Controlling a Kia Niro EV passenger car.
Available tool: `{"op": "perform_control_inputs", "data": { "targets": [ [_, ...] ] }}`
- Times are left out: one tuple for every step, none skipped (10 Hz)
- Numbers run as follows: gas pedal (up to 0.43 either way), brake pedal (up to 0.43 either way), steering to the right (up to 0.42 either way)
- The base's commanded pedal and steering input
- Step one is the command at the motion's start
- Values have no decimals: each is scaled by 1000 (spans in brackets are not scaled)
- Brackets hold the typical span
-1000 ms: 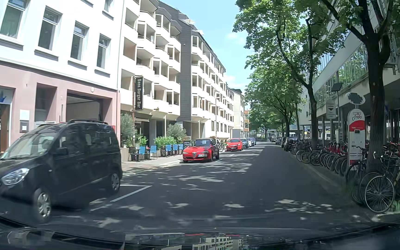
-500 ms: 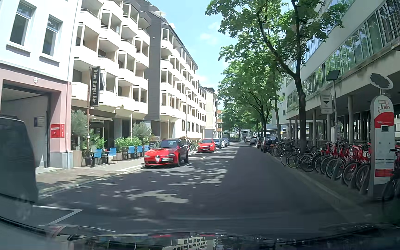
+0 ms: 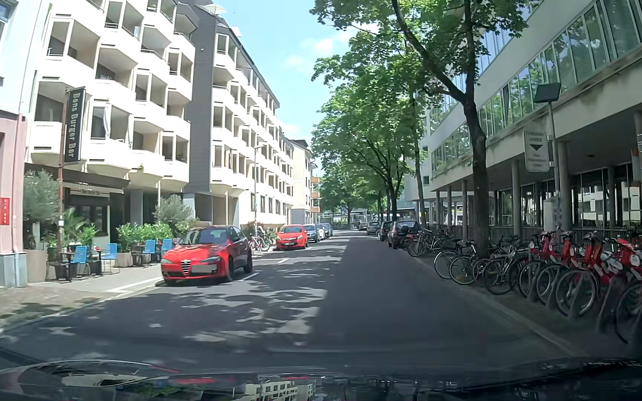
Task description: Follow the waypoints while adhering to traffic rules and regulations
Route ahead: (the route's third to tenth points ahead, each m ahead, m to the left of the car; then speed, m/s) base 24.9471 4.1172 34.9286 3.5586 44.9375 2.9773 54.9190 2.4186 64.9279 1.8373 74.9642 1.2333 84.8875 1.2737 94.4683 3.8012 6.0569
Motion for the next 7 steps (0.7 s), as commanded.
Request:
{"op": "perform_control_inputs", "data": {
  "targets": [
    [118, 0, 65],
    [118, 0, 52],
    [118, 0, 41],
    [118, 0, 31],
    [118, 0, 24],
    [118, 0, 18],
    [118, 0, 14]
  ]
}}
